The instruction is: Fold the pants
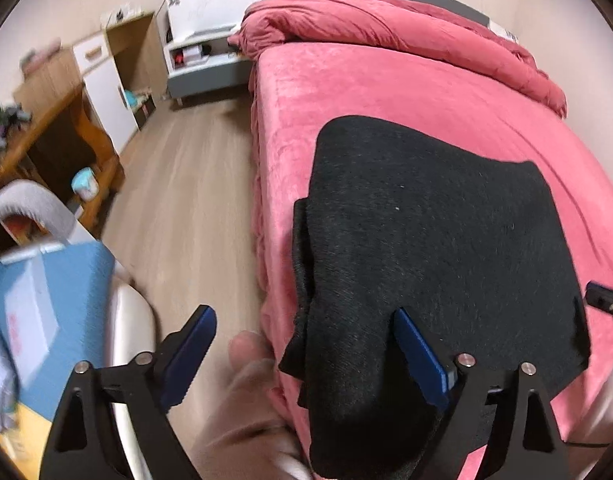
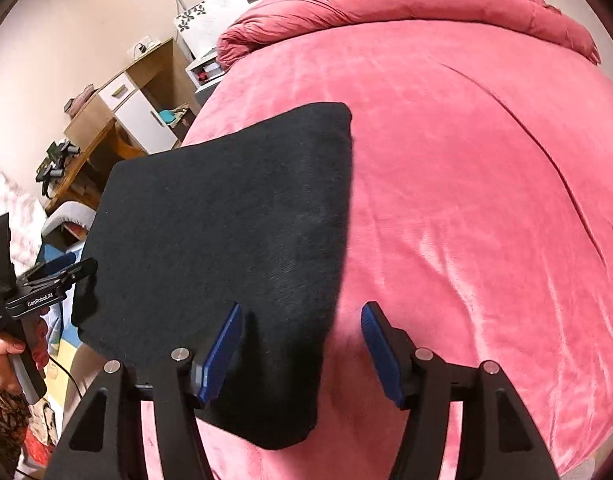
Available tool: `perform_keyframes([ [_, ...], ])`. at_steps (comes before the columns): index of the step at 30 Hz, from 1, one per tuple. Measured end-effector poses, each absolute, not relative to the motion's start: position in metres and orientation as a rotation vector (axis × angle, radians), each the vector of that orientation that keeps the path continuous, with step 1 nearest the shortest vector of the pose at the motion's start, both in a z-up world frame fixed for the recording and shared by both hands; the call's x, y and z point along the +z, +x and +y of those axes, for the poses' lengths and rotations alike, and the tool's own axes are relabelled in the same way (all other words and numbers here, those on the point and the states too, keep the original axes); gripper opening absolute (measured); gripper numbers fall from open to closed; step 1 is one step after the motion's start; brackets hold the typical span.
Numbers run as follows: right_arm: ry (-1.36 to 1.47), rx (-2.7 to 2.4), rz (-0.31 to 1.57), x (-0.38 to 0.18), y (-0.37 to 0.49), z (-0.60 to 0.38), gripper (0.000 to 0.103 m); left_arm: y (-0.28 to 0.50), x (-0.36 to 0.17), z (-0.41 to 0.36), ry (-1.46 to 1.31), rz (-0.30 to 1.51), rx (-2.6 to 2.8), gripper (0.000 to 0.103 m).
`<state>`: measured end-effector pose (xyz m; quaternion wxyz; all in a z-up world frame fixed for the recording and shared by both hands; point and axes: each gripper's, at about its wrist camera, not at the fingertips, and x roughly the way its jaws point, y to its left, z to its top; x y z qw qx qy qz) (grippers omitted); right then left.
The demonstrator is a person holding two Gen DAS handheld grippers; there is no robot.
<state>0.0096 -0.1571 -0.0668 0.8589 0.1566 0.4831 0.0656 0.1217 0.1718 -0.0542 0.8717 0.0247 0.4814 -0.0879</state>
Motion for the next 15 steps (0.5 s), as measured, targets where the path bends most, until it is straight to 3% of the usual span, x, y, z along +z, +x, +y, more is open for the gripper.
perform_keyframes([
  [15, 0.569, 0.205, 1.109, -0.099, 0.037, -0.184, 0.073, 0.154, -0.065, 0.208, -0.143, 1.045, -0.31, 0.102],
])
